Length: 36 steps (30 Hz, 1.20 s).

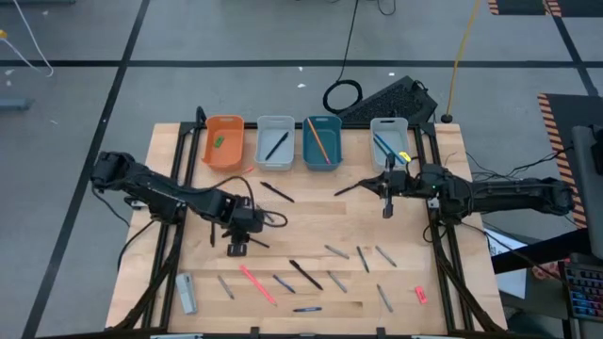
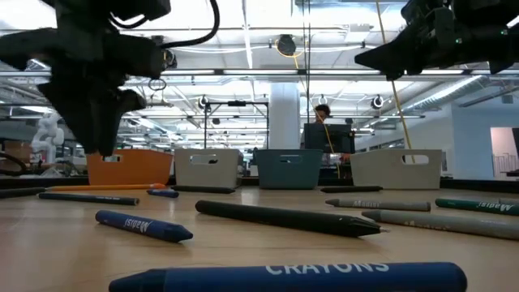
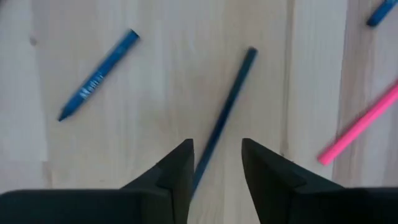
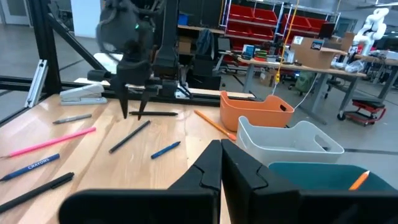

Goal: Sort crayons/erasers/pens/pencils in bins
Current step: Put the black pen into the left gray bin

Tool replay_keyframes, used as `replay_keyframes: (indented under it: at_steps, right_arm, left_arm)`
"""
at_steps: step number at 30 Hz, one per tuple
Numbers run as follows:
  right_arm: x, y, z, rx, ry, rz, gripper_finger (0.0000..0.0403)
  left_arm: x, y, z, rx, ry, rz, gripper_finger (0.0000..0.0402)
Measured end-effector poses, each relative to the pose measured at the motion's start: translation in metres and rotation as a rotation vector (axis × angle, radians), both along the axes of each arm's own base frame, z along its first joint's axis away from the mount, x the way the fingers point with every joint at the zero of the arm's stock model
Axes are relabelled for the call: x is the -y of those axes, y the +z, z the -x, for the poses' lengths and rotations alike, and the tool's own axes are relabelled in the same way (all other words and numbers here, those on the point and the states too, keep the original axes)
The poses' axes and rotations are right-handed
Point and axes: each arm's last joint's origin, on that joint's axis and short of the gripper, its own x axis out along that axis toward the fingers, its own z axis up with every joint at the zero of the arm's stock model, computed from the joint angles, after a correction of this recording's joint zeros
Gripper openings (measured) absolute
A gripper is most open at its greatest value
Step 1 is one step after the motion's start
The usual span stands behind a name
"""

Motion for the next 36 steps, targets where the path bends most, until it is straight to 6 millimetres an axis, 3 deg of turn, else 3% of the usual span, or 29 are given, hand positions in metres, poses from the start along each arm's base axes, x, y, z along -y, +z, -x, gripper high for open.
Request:
replay_keyframes:
  at_steps: [7, 19, 28, 36]
  right_arm:
    - [0.0, 0.0, 0.0, -0.005, 0.004, -0.002, 0.0]
    - [0.0, -0.001, 0.0, -0.008, 0.004, -0.002, 0.0]
    - [0.0, -0.001, 0.0, -0.012, 0.004, -0.001, 0.0]
    - [0.0, -0.002, 0.0, -0.023, 0.003, -0.003, 0.0]
  left_arm:
    - [0.011, -0.027, -0.009, -0.073, -0.039, -0.055, 0.0143]
    - [0.014, -0.055, -0.016, -0.173, -0.097, -0.085, 0.0139]
    - [0.014, -0.058, -0.016, -0.191, -0.115, -0.074, 0.0085]
    - [0.011, -0.052, -0.013, -0.251, -0.053, -0.067, 0.0102]
